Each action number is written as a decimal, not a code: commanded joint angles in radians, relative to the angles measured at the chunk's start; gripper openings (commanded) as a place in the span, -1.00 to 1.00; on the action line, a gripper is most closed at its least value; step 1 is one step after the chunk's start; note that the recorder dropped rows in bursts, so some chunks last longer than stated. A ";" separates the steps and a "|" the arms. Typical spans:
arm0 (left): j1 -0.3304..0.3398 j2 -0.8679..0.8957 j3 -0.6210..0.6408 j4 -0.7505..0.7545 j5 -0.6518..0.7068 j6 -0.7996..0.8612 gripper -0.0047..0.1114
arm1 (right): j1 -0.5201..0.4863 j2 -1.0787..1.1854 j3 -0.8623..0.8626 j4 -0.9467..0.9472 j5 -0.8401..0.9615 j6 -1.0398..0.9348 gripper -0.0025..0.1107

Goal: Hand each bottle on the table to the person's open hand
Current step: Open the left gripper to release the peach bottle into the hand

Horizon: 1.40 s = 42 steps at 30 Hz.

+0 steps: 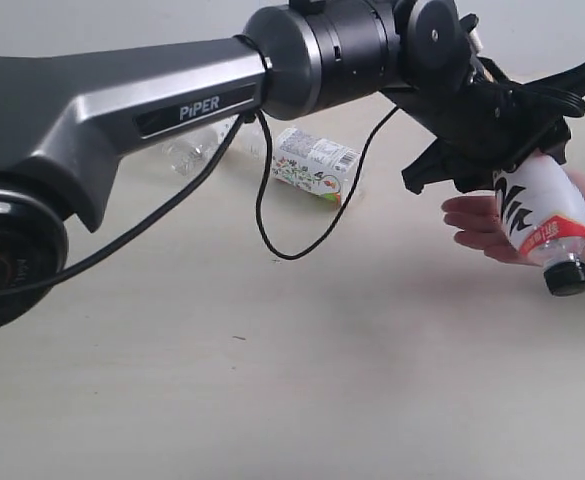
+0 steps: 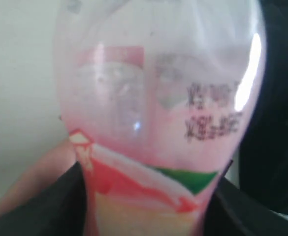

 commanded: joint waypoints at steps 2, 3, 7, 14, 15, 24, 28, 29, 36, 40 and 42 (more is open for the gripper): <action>0.002 0.027 -0.007 -0.041 -0.046 -0.001 -0.83 | 0.003 -0.006 0.004 -0.004 -0.008 0.000 -0.96; 0.002 0.029 -0.007 -0.045 -0.045 -0.001 -0.76 | 0.003 -0.006 0.004 -0.004 -0.008 0.000 -0.96; 0.002 0.029 -0.007 -0.038 -0.041 0.004 -0.29 | 0.003 -0.006 0.004 -0.004 -0.008 0.000 -0.96; 0.002 0.029 -0.007 -0.038 -0.041 0.091 0.35 | 0.003 -0.006 0.004 -0.004 -0.008 0.000 -0.96; 0.002 0.029 -0.007 -0.038 -0.036 0.102 0.39 | 0.003 -0.006 0.004 -0.004 -0.008 0.000 -0.96; 0.002 0.029 -0.007 -0.034 -0.015 0.129 0.50 | 0.003 -0.006 0.004 -0.004 -0.008 0.000 -0.96; 0.002 0.027 -0.007 -0.034 -0.007 0.147 0.50 | 0.003 -0.006 0.004 -0.004 -0.008 0.000 -0.96; 0.003 0.025 -0.007 -0.034 -0.003 0.154 0.50 | 0.003 -0.006 0.004 -0.004 -0.008 0.000 -0.96; 0.018 -0.010 -0.007 -0.022 0.006 0.190 0.50 | 0.003 -0.006 0.004 -0.004 -0.008 0.000 -0.96; 0.018 -0.035 -0.007 0.009 0.027 0.192 0.50 | 0.003 -0.006 0.004 -0.004 -0.008 0.000 -0.96; 0.018 -0.047 -0.007 0.021 0.038 0.205 0.50 | 0.003 -0.006 0.004 -0.004 -0.008 0.000 -0.96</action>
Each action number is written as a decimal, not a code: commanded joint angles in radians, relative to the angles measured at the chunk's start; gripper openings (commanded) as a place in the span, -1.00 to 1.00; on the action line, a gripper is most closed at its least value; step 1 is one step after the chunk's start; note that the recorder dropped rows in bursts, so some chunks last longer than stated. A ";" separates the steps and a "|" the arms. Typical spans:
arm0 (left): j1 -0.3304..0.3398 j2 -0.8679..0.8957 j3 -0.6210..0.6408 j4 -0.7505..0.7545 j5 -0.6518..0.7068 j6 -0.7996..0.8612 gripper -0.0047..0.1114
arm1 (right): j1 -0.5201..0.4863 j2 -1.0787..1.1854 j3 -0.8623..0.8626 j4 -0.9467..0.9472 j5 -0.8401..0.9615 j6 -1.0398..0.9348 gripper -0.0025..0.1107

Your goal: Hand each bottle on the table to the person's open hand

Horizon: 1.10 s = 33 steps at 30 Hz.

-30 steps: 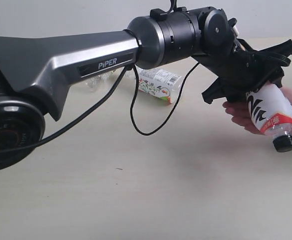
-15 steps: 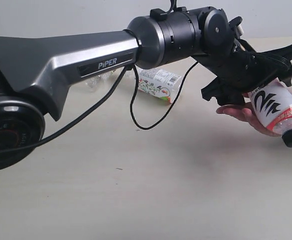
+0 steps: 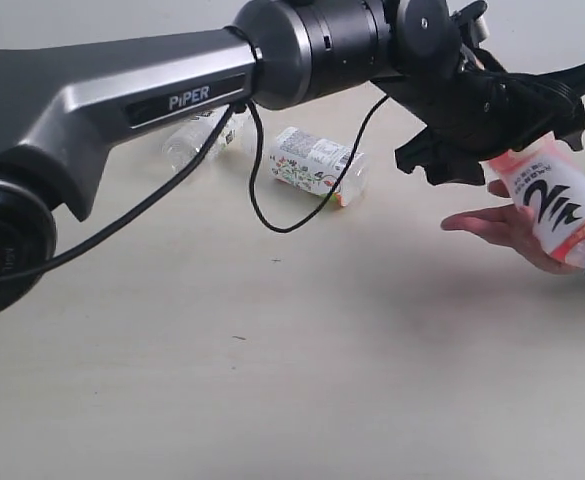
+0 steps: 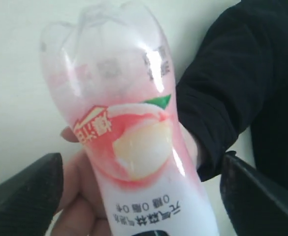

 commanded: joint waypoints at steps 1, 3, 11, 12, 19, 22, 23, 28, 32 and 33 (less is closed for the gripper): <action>0.012 -0.043 -0.007 0.032 0.033 0.040 0.50 | 0.003 -0.006 0.004 -0.004 -0.008 0.000 -0.96; 0.015 -0.057 -0.007 0.036 0.056 0.070 0.50 | 0.003 -0.006 0.004 -0.004 -0.008 0.000 -0.96; 0.044 -0.139 -0.007 0.146 0.218 0.225 0.50 | 0.003 -0.006 0.004 -0.004 -0.008 0.000 -0.96; 0.049 -0.148 -0.007 0.168 0.244 0.241 0.50 | 0.003 -0.006 0.004 -0.004 -0.008 0.000 -0.96; 0.080 -0.199 -0.007 0.355 0.405 0.318 0.42 | 0.003 -0.006 0.004 -0.004 -0.008 0.000 -0.96; 0.088 -0.210 -0.007 0.441 0.463 0.364 0.42 | 0.003 -0.006 0.004 -0.004 -0.008 0.000 -0.96; 0.091 -0.212 -0.007 0.468 0.479 0.380 0.42 | 0.003 -0.006 0.004 -0.004 -0.008 0.000 -0.96; 0.093 -0.212 -0.007 0.582 0.530 0.500 0.42 | 0.003 -0.006 0.004 -0.004 -0.008 0.000 -0.96; 0.093 -0.212 -0.007 0.582 0.530 0.634 -0.05 | 0.003 -0.006 0.004 -0.004 -0.008 0.000 -0.96; 0.093 -0.212 -0.007 0.582 0.530 0.650 -0.23 | 0.003 -0.006 0.004 -0.004 -0.008 0.000 -0.96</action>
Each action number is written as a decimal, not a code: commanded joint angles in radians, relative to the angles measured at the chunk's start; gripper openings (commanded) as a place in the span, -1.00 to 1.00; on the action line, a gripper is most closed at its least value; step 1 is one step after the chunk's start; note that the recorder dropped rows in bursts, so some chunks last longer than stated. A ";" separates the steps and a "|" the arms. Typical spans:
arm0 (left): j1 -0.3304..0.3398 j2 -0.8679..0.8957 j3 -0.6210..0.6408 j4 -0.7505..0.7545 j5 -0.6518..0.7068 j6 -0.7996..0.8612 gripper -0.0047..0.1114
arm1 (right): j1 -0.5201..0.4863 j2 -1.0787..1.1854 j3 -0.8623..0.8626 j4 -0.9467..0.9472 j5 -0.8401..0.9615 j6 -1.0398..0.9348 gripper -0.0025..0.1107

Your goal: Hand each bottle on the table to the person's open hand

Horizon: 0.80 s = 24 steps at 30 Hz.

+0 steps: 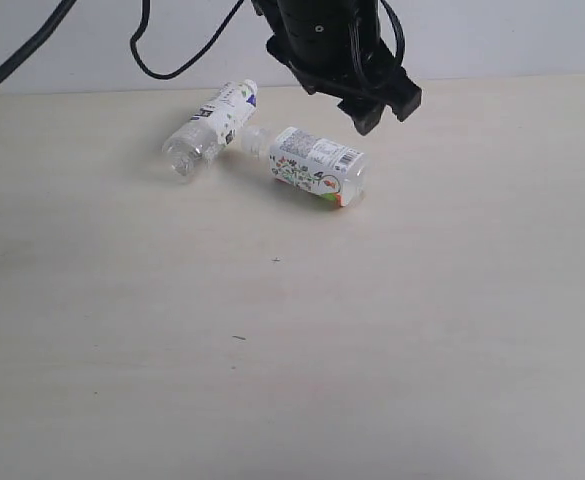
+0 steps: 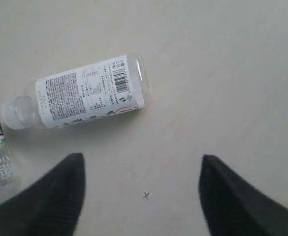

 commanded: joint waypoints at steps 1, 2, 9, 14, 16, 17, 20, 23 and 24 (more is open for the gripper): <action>0.004 -0.012 -0.007 0.008 0.002 0.095 -0.63 | 0.003 -0.006 0.004 -0.004 -0.008 0.000 -0.96; 0.004 -0.012 -0.007 0.008 0.000 0.109 -0.87 | 0.003 -0.006 0.004 -0.004 -0.008 0.000 -0.96; 0.004 -0.012 -0.004 0.007 -0.014 0.203 -0.92 | 0.003 -0.006 0.004 -0.004 -0.008 0.000 -0.96; 0.004 -0.012 -0.004 -0.015 -0.035 0.225 -0.92 | 0.003 -0.006 0.004 -0.004 -0.008 0.000 -0.96; 0.006 -0.012 -0.001 -0.051 -0.035 0.250 -0.92 | 0.003 -0.006 0.004 -0.004 -0.008 0.000 -0.96; 0.014 -0.015 0.015 -0.095 -0.045 0.283 -0.92 | 0.003 -0.006 0.004 -0.004 -0.008 0.000 -0.96; 0.042 -0.027 0.084 -0.163 -0.088 0.347 -0.92 | 0.003 -0.006 0.004 -0.004 -0.008 0.000 -0.96; 0.092 -0.065 0.219 -0.205 -0.169 0.393 -0.92 | 0.003 -0.006 0.004 -0.004 -0.008 0.000 -0.96; 0.115 -0.083 0.266 -0.226 -0.203 0.409 -0.92 | 0.003 -0.006 0.004 -0.004 -0.008 0.000 -0.96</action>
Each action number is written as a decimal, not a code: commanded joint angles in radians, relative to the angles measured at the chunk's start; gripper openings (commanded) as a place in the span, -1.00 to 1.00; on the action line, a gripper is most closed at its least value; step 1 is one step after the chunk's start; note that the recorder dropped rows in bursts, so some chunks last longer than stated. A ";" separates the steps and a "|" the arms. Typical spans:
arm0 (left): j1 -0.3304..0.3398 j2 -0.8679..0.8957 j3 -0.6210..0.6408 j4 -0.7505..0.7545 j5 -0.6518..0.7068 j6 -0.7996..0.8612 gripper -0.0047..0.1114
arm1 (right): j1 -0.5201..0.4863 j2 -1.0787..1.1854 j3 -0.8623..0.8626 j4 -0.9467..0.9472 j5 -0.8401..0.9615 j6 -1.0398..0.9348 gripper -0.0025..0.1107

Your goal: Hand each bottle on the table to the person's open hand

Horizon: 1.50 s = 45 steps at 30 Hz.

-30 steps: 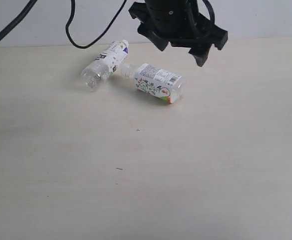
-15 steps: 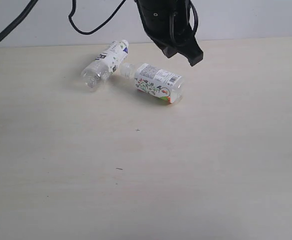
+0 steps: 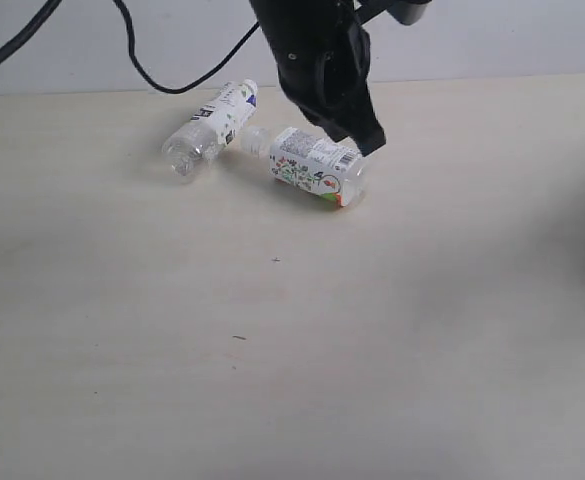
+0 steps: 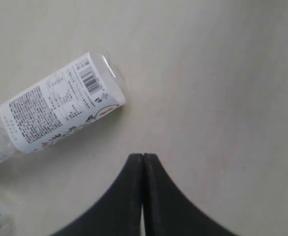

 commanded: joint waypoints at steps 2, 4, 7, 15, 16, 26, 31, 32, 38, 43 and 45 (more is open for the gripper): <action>0.091 -0.093 0.194 -0.114 -0.137 0.095 -0.92 | 0.003 -0.006 0.004 -0.004 -0.008 0.000 -0.96; 0.131 -0.127 0.259 -0.204 -0.185 0.190 -0.92 | 0.003 -0.006 0.004 -0.004 -0.008 0.000 -0.96; 0.162 -0.149 0.279 -0.260 -0.187 0.240 -0.92 | 0.003 -0.006 0.004 -0.004 -0.008 0.000 -0.96; 0.185 -0.162 0.282 -0.305 -0.187 0.244 -0.92 | 0.003 -0.006 0.004 -0.004 -0.008 0.000 -0.96; 0.185 -0.162 0.282 -0.305 -0.187 0.244 -0.92 | 0.003 -0.006 0.004 -0.004 -0.008 0.000 -0.96; 0.185 -0.162 0.282 -0.314 -0.185 0.244 -0.92 | 0.003 -0.006 0.004 -0.004 -0.008 0.000 -0.96; 0.187 -0.162 0.282 -0.314 -0.185 0.244 -0.92 | 0.003 -0.006 0.004 -0.004 -0.008 0.000 -0.96; 0.187 -0.162 0.282 -0.312 -0.185 0.242 -0.92 | 0.003 -0.006 0.004 -0.004 -0.008 0.000 -0.96; 0.189 -0.162 0.282 -0.301 -0.185 0.241 -0.92 | 0.003 -0.006 0.004 -0.004 -0.008 0.000 -0.96; 0.195 -0.163 0.282 -0.299 -0.185 0.238 -0.92 | 0.003 -0.006 0.004 -0.004 -0.008 0.000 -0.96; 0.208 -0.165 0.282 -0.297 -0.185 0.229 -0.92 | 0.003 -0.006 0.004 -0.004 -0.008 0.000 -0.96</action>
